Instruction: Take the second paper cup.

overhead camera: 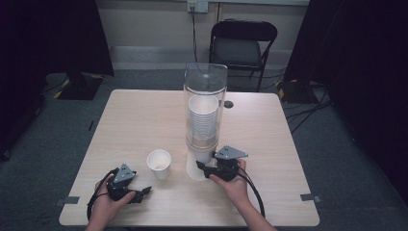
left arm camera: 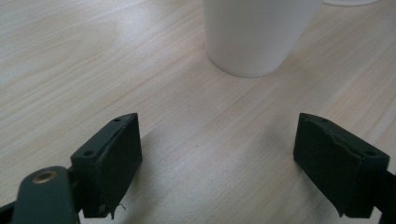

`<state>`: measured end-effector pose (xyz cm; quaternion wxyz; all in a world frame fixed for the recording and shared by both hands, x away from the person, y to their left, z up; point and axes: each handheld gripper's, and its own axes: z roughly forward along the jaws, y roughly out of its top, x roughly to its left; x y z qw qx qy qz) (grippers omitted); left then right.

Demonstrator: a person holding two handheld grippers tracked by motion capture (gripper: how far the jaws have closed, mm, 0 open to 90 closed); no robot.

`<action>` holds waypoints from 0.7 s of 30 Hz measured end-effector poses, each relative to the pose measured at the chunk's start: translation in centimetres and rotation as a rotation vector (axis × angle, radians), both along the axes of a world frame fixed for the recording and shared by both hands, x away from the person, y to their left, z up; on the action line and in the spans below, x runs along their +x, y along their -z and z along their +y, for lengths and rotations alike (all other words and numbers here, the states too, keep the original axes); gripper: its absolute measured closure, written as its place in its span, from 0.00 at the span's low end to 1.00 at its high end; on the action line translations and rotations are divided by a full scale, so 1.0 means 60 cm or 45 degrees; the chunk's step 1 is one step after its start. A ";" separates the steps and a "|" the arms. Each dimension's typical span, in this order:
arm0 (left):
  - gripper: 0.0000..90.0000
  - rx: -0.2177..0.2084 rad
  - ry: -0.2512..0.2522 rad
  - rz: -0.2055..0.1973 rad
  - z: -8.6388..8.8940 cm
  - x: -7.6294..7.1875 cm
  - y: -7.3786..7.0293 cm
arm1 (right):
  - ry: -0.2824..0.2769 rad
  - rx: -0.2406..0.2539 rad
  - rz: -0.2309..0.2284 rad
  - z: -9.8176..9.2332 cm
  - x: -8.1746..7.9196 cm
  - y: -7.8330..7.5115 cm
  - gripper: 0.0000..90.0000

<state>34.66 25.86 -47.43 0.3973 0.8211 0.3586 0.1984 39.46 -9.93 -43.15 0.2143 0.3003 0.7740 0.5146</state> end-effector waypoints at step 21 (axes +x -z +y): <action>0.17 0.003 -0.001 -0.002 0.000 0.000 0.000 | -0.031 -0.108 0.016 -0.027 -0.001 0.007 0.40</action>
